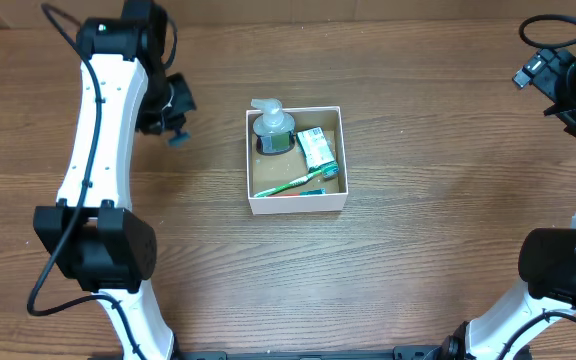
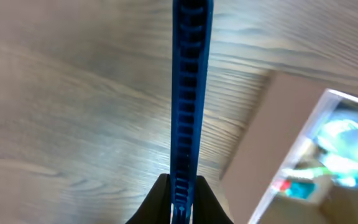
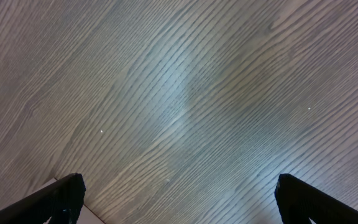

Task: Pack container
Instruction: 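Carry the razor over the box and lower it inside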

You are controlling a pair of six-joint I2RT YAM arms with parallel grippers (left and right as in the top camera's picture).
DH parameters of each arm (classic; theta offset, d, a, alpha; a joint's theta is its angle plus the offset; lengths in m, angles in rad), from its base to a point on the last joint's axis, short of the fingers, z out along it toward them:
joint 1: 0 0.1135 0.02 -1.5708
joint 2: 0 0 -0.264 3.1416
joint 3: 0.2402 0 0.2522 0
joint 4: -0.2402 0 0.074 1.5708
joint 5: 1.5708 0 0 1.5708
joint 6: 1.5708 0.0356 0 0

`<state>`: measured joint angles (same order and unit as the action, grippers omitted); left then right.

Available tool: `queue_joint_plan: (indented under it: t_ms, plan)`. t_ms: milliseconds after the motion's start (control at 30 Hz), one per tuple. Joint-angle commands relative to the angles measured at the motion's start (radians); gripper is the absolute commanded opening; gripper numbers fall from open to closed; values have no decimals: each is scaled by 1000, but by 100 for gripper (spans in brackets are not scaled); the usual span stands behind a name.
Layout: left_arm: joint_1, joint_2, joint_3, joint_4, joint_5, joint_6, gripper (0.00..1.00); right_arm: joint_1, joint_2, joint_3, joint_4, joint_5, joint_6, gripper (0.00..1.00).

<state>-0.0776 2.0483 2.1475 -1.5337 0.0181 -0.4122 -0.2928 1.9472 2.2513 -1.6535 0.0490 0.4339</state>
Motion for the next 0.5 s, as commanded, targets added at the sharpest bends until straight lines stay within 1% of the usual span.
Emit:
queue_joint_plan:
  t_ms: [0, 133, 267, 333, 467]
  plan:
    - [-94, -3, 96, -18, 61, 190, 9, 5, -11, 7, 2, -2, 5, 100]
    - [-182, -3, 137, -28, 61, 279, 9, 5, -11, 7, 2, -2, 5, 100]
    - [-282, -3, 146, -64, 61, 415, 10, 5, -11, 7, 2, -2, 5, 100]
    - [-319, -3, 145, -90, 61, 471, 5, 5, -11, 7, 2, -2, 5, 100]
    - [-380, -3, 145, -125, 61, 544, 4, 5, -11, 7, 2, -2, 5, 100]
